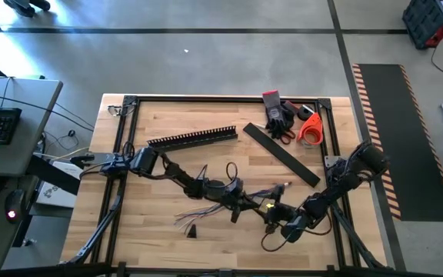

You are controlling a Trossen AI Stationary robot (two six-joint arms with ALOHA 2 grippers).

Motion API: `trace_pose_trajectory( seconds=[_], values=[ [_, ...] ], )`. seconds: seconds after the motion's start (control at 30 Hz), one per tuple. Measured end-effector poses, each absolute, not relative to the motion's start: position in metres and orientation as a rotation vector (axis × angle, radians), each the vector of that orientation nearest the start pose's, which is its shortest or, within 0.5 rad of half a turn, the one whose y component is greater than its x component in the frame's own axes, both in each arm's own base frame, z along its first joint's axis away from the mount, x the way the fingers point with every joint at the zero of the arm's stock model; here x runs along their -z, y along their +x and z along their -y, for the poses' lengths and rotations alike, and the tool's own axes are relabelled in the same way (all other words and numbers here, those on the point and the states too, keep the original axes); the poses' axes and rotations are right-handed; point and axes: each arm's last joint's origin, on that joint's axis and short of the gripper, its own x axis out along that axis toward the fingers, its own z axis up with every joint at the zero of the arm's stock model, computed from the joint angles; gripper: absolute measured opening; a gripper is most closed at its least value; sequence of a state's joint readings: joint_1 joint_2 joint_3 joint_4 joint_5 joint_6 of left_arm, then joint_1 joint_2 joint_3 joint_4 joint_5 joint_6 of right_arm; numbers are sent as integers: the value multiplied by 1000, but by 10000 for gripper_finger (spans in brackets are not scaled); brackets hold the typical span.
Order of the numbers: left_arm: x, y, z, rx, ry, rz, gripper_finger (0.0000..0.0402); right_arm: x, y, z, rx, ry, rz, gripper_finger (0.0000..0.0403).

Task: Ziptie cables
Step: Wrap the colored cables together using a zip tie

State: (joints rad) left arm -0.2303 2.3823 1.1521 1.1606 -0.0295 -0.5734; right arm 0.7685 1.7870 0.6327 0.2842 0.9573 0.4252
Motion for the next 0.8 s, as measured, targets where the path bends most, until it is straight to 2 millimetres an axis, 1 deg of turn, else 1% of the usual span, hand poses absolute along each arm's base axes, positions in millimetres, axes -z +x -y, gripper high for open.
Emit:
trace_pose_trajectory(
  seconds=[0.07,0.13,0.33,0.4,0.5,0.63,0.7,0.8],
  values=[
    [-68,434,104,139,-545,-104,0,-104,219,-181,284,-215,-505,260],
    [-68,433,105,105,-530,-81,0,-111,216,-180,286,-196,-504,270],
    [-71,433,104,-13,-489,-21,0,-128,211,-175,269,-183,-521,275],
    [-72,433,104,-57,-474,4,0,-136,208,-173,261,-153,-523,275],
    [-76,431,106,-103,-438,53,0,-151,201,-169,251,-57,-538,275],
    [-80,428,114,-150,-352,91,0,-167,188,-162,273,153,-559,275],
    [-80,427,119,-164,-290,87,0,-169,184,-160,295,227,-566,275],
    [-79,424,125,-179,-212,76,0,-168,184,-160,313,263,-566,275]
  ],
)
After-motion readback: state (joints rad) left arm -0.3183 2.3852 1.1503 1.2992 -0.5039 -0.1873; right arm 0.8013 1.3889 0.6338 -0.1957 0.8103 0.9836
